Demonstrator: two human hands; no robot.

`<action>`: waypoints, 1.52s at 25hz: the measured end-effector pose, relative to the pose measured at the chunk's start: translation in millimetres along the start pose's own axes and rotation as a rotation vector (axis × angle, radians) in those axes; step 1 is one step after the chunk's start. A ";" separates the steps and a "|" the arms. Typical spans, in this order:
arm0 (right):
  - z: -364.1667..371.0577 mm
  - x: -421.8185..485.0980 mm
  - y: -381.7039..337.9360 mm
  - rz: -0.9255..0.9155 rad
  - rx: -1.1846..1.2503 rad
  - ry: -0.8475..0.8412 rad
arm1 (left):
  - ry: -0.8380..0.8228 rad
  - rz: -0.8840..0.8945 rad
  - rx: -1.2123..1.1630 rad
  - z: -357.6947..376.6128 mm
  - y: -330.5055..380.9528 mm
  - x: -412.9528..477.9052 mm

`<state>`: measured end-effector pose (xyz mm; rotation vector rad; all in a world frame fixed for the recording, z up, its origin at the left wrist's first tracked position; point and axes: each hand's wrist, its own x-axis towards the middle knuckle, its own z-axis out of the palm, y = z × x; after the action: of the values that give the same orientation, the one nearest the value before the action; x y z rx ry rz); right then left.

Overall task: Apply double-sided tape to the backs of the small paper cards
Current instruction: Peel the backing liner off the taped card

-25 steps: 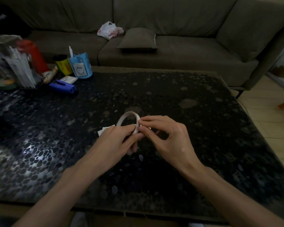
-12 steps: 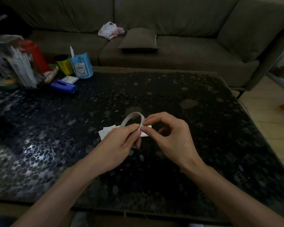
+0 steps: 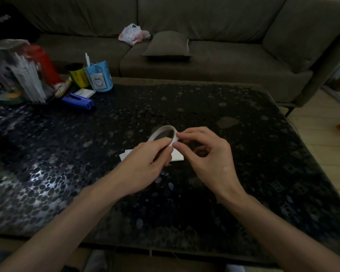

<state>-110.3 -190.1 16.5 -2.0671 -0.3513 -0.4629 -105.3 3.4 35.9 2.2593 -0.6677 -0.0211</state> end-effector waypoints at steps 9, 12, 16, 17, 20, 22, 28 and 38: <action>-9.7 7.1 -3.7 0.066 0.066 -0.001 | -0.097 0.042 0.043 -15.2 2.7 14.5; -14.4 10.0 -2.6 0.146 0.140 -0.099 | -0.068 0.035 -0.016 -12.7 0.0 9.9; -10.3 10.7 -6.3 0.178 0.271 -0.116 | -0.036 -0.013 -0.139 -14.9 -2.7 7.1; -9.7 11.7 -6.6 0.184 0.302 -0.104 | -0.025 -0.021 -0.181 -15.3 -2.2 7.8; -6.5 12.5 -6.8 0.209 0.347 -0.037 | 0.002 -0.042 -0.250 -17.2 -0.3 10.3; -1.5 10.6 -7.5 0.207 0.306 -0.009 | 0.002 -0.057 -0.233 -18.4 -0.8 12.4; 7.1 2.3 -6.9 -0.024 -0.031 -0.040 | -0.049 -0.061 -0.173 -19.5 -5.5 11.2; -8.5 15.5 -3.2 0.100 0.096 -0.204 | -0.139 -0.067 -0.017 -18.2 -10.6 8.5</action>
<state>-99.5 -194.9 30.0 -2.0316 -0.3811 -0.1716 -89.1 17.7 43.1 2.2779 -0.6615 -0.2168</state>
